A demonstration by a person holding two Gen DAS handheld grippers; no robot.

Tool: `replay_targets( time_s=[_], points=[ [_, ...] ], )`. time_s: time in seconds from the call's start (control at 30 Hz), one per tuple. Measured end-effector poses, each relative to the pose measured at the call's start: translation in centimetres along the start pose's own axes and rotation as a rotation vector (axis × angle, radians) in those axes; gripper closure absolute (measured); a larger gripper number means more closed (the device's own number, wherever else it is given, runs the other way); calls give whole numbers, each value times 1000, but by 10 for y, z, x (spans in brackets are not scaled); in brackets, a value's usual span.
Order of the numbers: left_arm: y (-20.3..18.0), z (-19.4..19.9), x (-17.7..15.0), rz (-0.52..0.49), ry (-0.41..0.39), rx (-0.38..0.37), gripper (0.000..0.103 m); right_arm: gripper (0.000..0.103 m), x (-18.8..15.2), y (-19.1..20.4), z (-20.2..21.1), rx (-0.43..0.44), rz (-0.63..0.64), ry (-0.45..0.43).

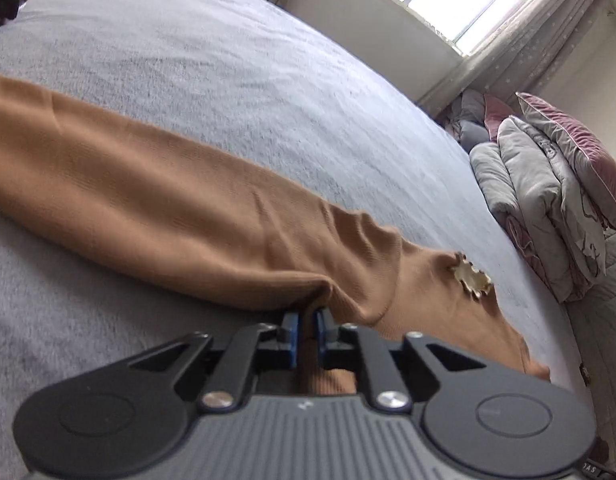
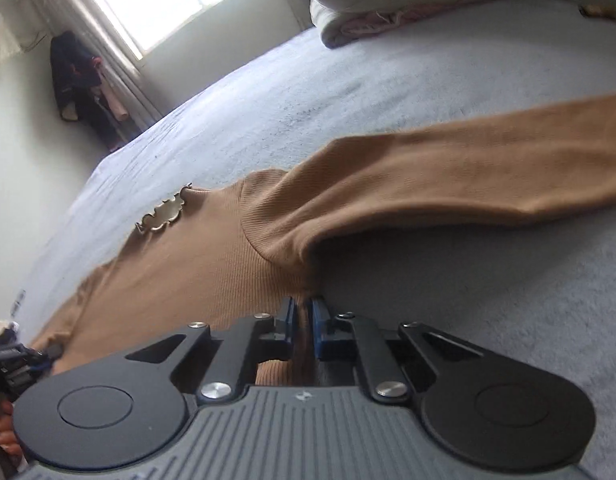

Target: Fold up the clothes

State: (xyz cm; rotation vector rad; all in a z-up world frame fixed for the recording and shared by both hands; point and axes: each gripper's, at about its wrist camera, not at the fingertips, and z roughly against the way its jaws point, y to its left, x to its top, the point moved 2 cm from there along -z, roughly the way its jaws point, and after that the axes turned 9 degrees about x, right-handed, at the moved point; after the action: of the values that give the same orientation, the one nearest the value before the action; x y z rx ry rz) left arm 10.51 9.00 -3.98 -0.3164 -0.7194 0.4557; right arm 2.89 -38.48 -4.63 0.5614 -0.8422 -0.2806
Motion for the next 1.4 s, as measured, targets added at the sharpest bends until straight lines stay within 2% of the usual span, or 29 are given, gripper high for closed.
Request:
replay_targets(
  time_s=[0.07, 0.13, 0.17, 0.27, 0.33, 0.47, 0.63, 0.7, 0.9, 1.23, 1.4],
  points=[
    [-2, 8, -1, -39, 21, 1, 82, 86, -3, 0, 10, 20, 6, 28],
    [-2, 18, -7, -87, 44, 18, 72, 78, -10, 0, 19, 38, 6, 61],
    [-3, 23, -10, -111, 55, 28, 71, 76, -15, 0, 24, 45, 1, 72],
    [-11, 45, -24, -202, 82, 92, 69, 76, -29, 0, 41, 46, -5, 91],
    [-15, 71, -39, -265, 80, 143, 64, 75, -40, 1, 56, 43, -10, 95],
    [-39, 115, -59, -400, 40, 204, 61, 72, -58, 6, 84, 15, 4, 95],
    [-64, 156, -76, -502, -13, 205, 45, 69, -71, 12, 112, -4, 10, 79],
    [-74, 172, -80, -534, -41, 202, 42, 68, -72, 14, 120, -8, 12, 70],
    [-88, 204, -83, -571, -93, 195, 29, 66, -76, 22, 134, -17, 24, 55],
    [-89, 233, -81, -570, -144, 201, 24, 63, -79, 35, 135, -11, 36, 51],
    [-84, 228, -80, -553, -135, 186, 21, 62, -77, 38, 128, -23, 43, 44]
  ],
)
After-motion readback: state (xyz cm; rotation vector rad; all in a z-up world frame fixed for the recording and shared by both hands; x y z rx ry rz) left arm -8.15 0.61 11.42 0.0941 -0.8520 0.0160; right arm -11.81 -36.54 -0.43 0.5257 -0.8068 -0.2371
